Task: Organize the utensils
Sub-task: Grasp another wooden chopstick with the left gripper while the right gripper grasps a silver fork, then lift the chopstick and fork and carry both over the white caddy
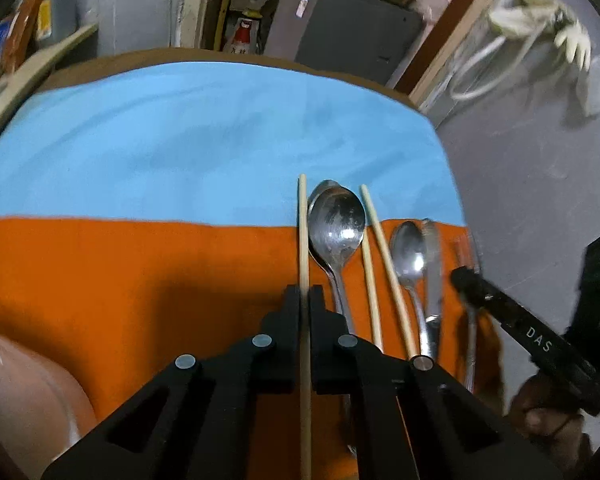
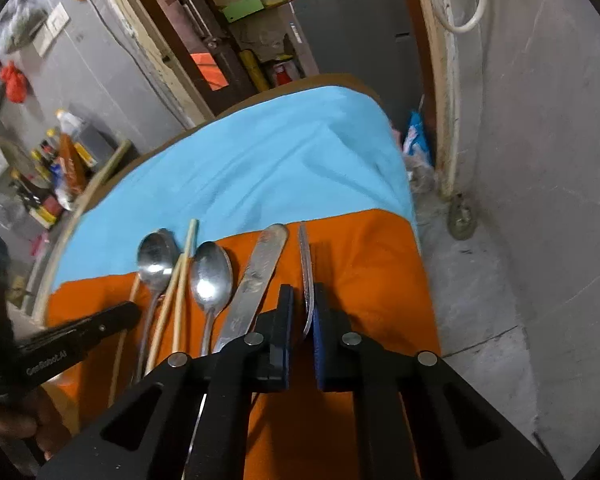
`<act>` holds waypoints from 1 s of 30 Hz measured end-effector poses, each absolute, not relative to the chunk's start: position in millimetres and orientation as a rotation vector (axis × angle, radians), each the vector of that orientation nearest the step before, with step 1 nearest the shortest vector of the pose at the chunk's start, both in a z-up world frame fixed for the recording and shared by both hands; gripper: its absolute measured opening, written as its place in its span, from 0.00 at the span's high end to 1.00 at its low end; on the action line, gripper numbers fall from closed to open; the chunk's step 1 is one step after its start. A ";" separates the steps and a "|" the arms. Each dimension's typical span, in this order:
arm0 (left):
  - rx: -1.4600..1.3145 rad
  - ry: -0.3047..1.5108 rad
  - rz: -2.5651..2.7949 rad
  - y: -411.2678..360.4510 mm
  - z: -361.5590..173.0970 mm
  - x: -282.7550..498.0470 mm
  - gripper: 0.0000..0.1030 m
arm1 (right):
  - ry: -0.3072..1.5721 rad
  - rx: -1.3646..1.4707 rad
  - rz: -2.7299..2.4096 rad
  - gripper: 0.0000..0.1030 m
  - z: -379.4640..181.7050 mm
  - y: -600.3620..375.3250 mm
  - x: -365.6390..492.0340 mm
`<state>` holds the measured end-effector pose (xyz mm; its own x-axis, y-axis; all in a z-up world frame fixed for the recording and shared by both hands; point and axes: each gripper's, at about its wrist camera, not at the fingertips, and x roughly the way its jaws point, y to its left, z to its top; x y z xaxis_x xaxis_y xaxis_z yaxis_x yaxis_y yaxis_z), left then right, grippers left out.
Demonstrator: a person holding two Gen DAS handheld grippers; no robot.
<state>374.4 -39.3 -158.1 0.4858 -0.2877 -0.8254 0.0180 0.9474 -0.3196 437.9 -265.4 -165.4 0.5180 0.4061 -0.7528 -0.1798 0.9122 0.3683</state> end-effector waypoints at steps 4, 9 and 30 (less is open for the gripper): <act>-0.263 1.000 -0.179 -47.0 -158.3 349.6 0.98 | 0.976 0.389 0.429 0.97 -170.8 -276.1 432.8; -0.341 0.869 -0.172 -39.1 -146.1 316.5 0.98 | 0.934 0.396 0.479 0.97 -165.4 -271.2 410.6; -0.410 0.367 -0.210 17.6 -21.9 219.5 0.98 | 0.431 0.296 0.600 0.98 -42.7 -212.3 327.0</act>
<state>219.5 17.6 -21.9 0.9130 -0.2714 -0.3044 0.1253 0.8970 -0.4240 327.0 -212.3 -42.7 0.7413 0.5989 -0.3028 -0.4782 0.7880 0.3879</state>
